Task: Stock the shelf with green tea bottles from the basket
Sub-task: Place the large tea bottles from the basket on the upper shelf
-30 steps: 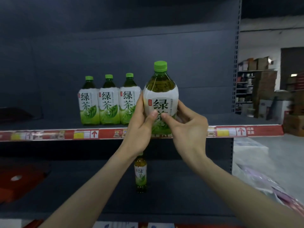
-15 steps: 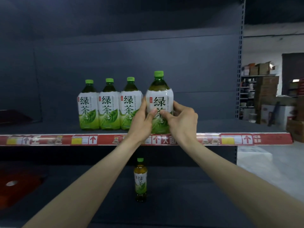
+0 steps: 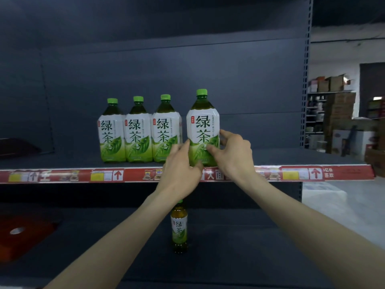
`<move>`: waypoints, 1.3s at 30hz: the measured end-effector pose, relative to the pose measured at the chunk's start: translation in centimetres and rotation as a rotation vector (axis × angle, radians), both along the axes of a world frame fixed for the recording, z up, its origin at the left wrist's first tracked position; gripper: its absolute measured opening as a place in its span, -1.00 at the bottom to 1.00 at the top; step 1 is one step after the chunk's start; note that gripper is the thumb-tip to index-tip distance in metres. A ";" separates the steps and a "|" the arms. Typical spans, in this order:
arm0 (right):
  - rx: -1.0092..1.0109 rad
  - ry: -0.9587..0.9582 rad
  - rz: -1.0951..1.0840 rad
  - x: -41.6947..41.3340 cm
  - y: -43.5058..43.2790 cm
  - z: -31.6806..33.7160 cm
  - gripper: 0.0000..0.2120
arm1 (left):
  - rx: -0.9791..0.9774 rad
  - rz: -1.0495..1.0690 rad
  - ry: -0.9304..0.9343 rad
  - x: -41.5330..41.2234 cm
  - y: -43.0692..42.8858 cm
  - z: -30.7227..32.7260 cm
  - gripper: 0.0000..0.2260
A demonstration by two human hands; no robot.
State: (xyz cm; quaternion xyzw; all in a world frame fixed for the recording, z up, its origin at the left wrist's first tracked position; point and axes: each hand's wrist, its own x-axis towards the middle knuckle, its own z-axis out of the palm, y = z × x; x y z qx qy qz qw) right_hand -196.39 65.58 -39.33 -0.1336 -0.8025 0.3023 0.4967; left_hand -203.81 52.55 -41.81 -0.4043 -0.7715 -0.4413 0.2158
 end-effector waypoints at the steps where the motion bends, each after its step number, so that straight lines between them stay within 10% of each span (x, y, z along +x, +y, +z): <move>1: 0.026 -0.012 -0.010 0.0 0.0 -0.1 -0.66 | -0.016 -0.009 -0.005 0.3 -0.2 -0.2 -0.42; 24: -0.009 -0.140 0.009 -4.0 1.6 -0.3 -0.79 | -0.126 0.004 -0.149 0.1 -0.3 0.2 -0.41; 39: -0.031 -0.018 0.264 5.5 -1.8 -4.7 -0.79 | 0.209 -0.257 -0.321 4.5 -0.7 -3.0 -0.64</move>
